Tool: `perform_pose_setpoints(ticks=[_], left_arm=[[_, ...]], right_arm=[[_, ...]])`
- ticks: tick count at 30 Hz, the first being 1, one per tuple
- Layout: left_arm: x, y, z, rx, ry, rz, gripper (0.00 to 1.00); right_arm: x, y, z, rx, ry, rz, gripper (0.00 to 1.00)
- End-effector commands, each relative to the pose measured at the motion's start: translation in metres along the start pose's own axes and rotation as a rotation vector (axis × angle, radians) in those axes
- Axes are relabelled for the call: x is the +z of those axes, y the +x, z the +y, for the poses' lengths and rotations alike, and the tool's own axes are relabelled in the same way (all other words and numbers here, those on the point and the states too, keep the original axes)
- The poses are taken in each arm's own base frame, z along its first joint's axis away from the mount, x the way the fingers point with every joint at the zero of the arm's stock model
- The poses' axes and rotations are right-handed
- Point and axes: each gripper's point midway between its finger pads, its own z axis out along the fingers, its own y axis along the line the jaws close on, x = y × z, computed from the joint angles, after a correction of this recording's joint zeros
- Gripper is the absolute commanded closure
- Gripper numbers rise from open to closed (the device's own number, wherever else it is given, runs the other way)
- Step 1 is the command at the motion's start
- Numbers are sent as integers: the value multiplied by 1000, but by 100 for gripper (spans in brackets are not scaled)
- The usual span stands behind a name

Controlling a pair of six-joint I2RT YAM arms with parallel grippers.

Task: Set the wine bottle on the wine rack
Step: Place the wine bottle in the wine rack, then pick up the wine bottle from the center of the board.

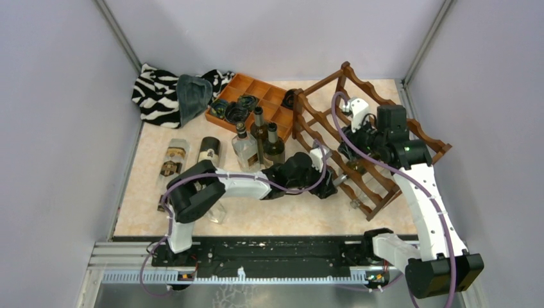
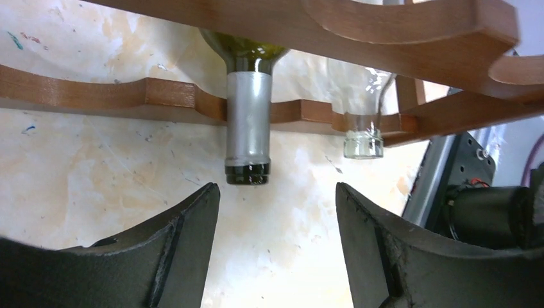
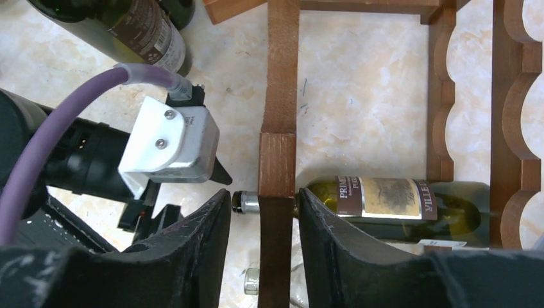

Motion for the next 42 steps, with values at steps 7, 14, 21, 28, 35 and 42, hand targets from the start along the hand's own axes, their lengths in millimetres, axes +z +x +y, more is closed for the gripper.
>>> perform_pose_setpoints(ticks=[7,14,21,28,35,42], left_arm=[[-49,18,-52,125,130,104,27],[-94,18,-82,195,226,128,28],[-138,-24,-93,309,209,52,27],[-175,-82,-103,372,151,-96,25],[-214,-134,-98,372,31,-260,2],[-253,-187,-61,253,-127,-397,1]], right_arm=[[-24,-49,6,-70,-20,-158,26],[-42,-71,12,-135,-39,-218,17],[-51,-80,33,-211,-137,-285,16],[-52,-65,76,-298,-378,-334,17],[-61,-62,91,-362,-452,-370,17],[-62,-51,110,-382,-571,-402,17]])
